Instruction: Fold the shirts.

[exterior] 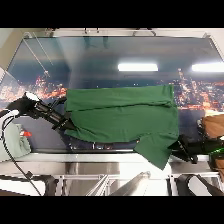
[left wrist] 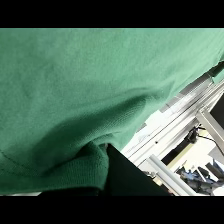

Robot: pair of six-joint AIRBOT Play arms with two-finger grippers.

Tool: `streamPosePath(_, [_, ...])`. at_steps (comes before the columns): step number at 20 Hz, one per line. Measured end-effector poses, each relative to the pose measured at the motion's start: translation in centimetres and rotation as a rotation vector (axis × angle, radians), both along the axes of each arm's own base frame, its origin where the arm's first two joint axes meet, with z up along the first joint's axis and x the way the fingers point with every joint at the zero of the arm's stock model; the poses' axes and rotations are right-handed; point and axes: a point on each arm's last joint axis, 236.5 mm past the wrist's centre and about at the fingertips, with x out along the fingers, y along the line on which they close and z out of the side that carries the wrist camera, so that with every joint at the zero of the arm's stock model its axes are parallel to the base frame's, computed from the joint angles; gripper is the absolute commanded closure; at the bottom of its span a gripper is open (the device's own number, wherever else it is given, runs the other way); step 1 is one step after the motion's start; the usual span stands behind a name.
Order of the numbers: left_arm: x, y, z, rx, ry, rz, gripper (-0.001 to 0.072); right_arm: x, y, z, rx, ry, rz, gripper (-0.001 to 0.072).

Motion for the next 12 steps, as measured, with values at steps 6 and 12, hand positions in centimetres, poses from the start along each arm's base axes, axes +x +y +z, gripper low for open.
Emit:
streamPosePath(6, [-0.1,0.0,0.1,-0.006,-0.001,-0.005,0.0685,4.2,0.6,-0.2,0.047,-0.192,-0.027,0.0680])
streamPosePath(12, [-1.8,-0.2,1.9,-0.050,0.056,-0.051,0.0690,8.2,3.3,7.7,0.253,-0.451,0.005,0.0681])
